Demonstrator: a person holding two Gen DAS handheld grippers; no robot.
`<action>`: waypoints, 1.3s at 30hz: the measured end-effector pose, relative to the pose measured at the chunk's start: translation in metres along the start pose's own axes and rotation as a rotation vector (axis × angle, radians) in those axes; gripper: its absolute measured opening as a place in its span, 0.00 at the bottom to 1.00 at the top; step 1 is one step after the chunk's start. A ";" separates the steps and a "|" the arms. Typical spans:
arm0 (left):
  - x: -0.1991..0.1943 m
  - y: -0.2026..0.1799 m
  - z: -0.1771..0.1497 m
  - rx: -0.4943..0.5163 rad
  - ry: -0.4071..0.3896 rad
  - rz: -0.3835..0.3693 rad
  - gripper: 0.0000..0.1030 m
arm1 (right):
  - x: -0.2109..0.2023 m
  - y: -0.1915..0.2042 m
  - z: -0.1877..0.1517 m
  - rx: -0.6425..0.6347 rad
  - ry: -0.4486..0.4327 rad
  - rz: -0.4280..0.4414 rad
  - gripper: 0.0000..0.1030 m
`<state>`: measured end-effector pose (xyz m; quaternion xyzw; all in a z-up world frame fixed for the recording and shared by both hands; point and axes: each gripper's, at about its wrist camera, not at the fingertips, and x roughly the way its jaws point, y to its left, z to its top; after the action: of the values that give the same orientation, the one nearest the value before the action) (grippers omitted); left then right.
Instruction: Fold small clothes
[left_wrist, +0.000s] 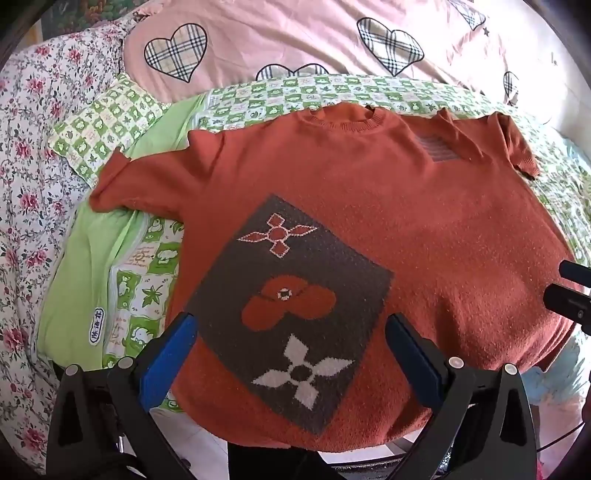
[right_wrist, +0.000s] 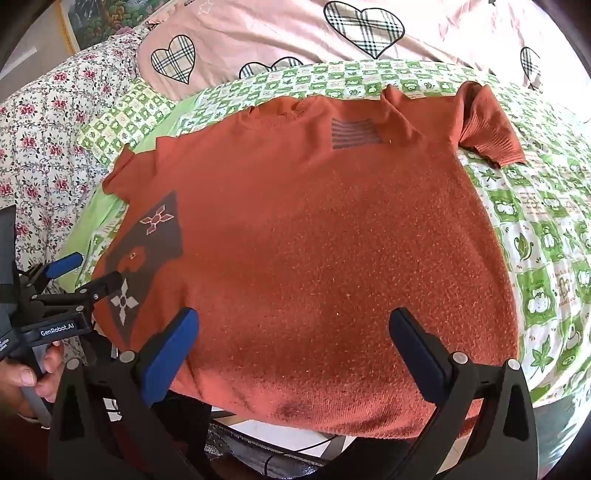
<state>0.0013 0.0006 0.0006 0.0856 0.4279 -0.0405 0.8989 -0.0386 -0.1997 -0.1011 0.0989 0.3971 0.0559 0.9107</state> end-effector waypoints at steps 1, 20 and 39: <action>-0.001 0.003 -0.001 0.006 -0.001 0.001 0.99 | 0.000 0.000 0.001 0.000 0.000 0.000 1.00; 0.000 -0.003 -0.001 -0.017 -0.020 -0.007 0.99 | -0.001 0.003 0.002 -0.014 0.004 0.009 1.00; 0.008 -0.003 0.004 -0.007 0.038 -0.007 0.99 | 0.000 0.004 0.006 -0.010 -0.011 0.030 1.00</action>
<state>0.0088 -0.0032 -0.0032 0.0816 0.4454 -0.0404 0.8907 -0.0344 -0.1969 -0.0964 0.1006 0.3905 0.0709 0.9124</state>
